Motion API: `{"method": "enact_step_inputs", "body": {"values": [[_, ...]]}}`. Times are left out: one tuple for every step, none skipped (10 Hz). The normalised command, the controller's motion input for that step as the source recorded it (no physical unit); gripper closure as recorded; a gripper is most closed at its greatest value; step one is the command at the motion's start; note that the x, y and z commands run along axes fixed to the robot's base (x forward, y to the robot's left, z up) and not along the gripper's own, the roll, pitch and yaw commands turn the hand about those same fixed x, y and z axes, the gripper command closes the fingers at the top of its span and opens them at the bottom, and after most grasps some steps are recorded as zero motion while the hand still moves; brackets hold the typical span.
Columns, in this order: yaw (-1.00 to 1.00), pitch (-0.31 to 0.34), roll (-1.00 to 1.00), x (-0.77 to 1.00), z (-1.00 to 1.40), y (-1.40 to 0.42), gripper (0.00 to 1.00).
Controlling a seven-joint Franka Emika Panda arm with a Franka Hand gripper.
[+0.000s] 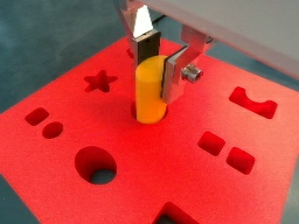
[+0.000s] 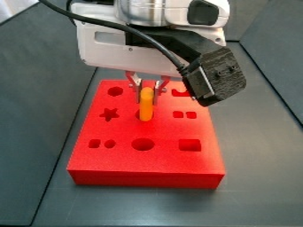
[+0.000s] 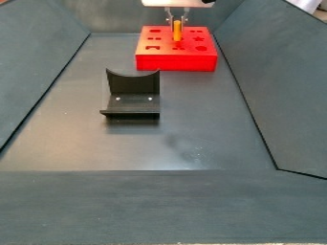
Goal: Pick up the oval object. Move up. Move to above the board. Insert the oval object.
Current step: Insert the oval object.
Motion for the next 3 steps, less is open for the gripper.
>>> {"method": "enact_step_inputs", "body": {"values": [[0.0,-0.043,0.0,0.0,0.0,0.0,1.0],[0.0,-0.043,0.0,0.0,0.0,0.0,1.0],[0.0,-0.044,0.0,0.0,-0.01,0.0,1.0]]}}
